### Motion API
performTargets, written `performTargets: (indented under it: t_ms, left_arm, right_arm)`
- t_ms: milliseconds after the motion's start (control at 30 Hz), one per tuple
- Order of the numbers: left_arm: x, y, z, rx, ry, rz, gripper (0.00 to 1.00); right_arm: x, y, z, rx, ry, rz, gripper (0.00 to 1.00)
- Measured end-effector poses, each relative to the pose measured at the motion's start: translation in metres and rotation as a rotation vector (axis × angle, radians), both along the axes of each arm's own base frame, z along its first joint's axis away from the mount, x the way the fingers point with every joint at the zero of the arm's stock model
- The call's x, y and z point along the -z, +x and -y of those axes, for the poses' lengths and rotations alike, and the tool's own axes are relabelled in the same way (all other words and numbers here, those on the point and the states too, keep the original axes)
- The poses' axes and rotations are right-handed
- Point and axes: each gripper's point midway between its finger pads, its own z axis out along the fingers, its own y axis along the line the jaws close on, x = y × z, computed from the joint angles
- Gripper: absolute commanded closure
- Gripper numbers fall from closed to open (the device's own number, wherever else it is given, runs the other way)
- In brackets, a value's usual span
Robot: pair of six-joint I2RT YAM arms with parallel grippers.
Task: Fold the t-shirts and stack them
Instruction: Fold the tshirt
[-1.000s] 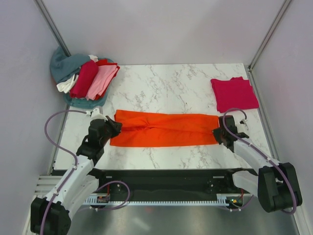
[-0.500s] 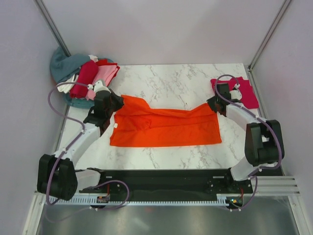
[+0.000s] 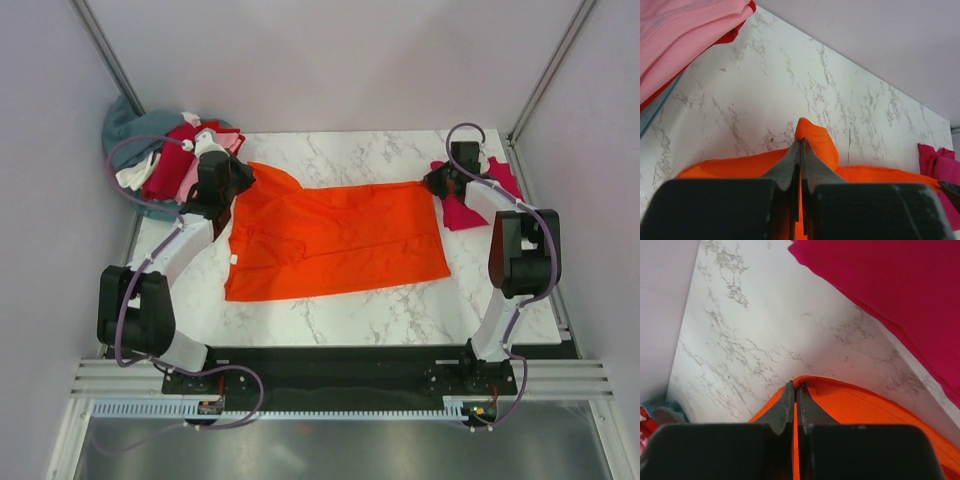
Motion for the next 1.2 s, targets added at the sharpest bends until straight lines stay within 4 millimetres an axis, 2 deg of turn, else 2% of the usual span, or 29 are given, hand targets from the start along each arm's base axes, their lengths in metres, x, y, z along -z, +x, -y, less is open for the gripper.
performTargets:
  t_ms: [100, 333, 433, 600, 800, 1033, 1200]
  left_arm:
    - [0.007, 0.003, 0.002, 0.011, 0.004, -0.014, 0.98]
    - [0.009, 0.004, 0.003, 0.017, 0.010, -0.008, 0.98]
    - [0.016, 0.001, 0.002, 0.019, 0.014, -0.017, 0.98]
    - [0.033, -0.019, 0.000, 0.030, 0.019, -0.051, 0.98]
    - [0.039, -0.045, -0.005, 0.037, 0.021, -0.050, 0.98]
    - [0.047, -0.072, -0.010, 0.042, 0.029, -0.047, 0.98]
    - [0.052, -0.091, -0.014, 0.046, 0.033, -0.041, 0.98]
  right_arm:
    - [0.000, 0.009, -0.003, -0.044, 0.026, 0.018, 0.99]
    - [0.002, 0.009, -0.008, -0.104, 0.054, 0.027, 0.98]
    - [0.004, 0.008, -0.006, -0.112, 0.069, 0.030, 0.98]
    - [0.025, -0.006, 0.010, -0.092, 0.080, -0.016, 0.98]
    - [0.047, -0.026, 0.019, -0.100, 0.094, -0.073, 0.98]
    - [0.051, -0.043, 0.015, -0.140, 0.101, -0.087, 0.98]
    - [0.042, -0.062, 0.013, -0.160, 0.090, -0.076, 0.97]
